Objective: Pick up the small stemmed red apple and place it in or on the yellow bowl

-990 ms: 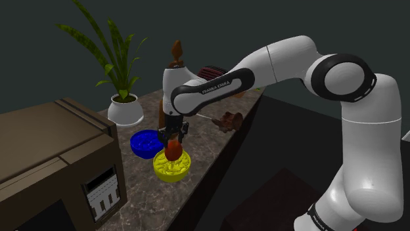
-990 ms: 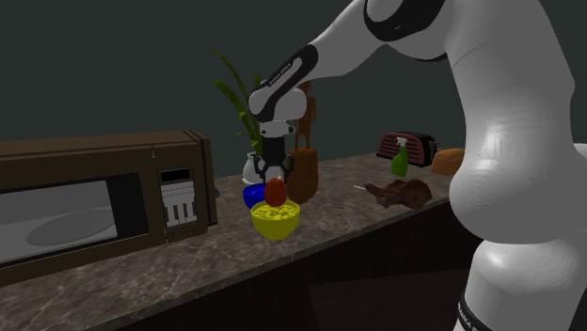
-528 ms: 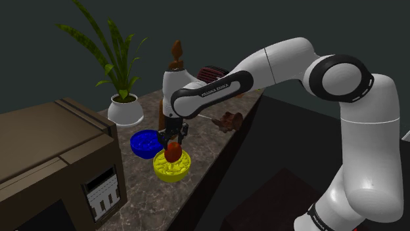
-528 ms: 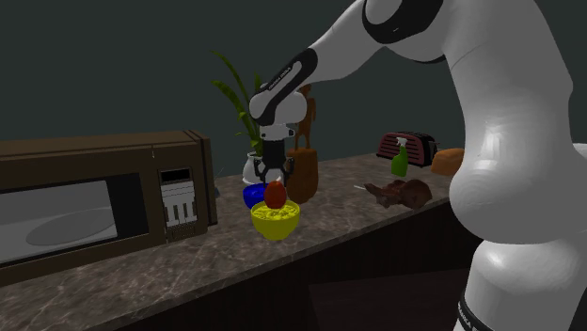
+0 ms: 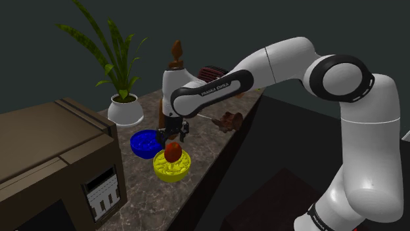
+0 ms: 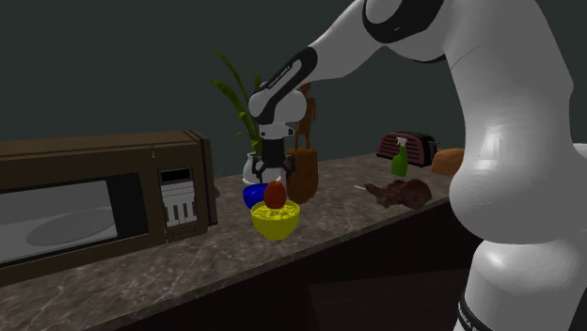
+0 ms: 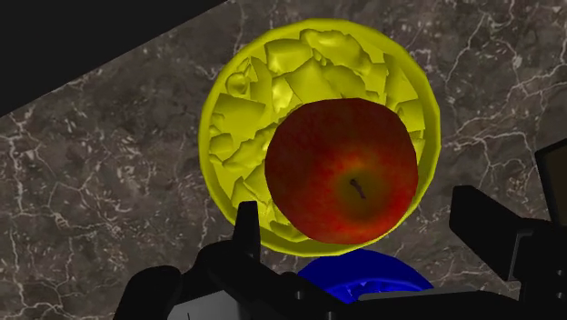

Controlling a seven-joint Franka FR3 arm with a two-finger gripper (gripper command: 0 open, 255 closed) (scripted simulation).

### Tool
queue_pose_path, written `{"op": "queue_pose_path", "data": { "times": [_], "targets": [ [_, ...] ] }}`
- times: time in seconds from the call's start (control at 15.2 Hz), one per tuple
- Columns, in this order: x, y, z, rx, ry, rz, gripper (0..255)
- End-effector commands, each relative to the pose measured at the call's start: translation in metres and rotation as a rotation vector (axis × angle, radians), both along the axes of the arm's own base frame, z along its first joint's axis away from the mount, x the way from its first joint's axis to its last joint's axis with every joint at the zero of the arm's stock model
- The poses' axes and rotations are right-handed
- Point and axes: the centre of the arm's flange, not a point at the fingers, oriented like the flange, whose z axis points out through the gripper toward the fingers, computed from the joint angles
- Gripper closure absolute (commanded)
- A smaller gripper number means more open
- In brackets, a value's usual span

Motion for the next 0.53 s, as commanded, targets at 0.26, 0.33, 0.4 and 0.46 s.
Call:
{"op": "queue_pose_path", "data": {
  "times": [0.26, 0.33, 0.4, 0.46],
  "targets": [
    [0.002, -0.001, 0.044, 0.000, 0.000, 0.000, 0],
    [0.002, -0.001, 0.044, 0.000, 0.000, 0.000, 0],
    [0.002, -0.001, 0.044, 0.000, 0.000, 0.000, 0],
    [0.002, -0.001, 0.044, 0.000, 0.000, 0.000, 0]
  ]
}}
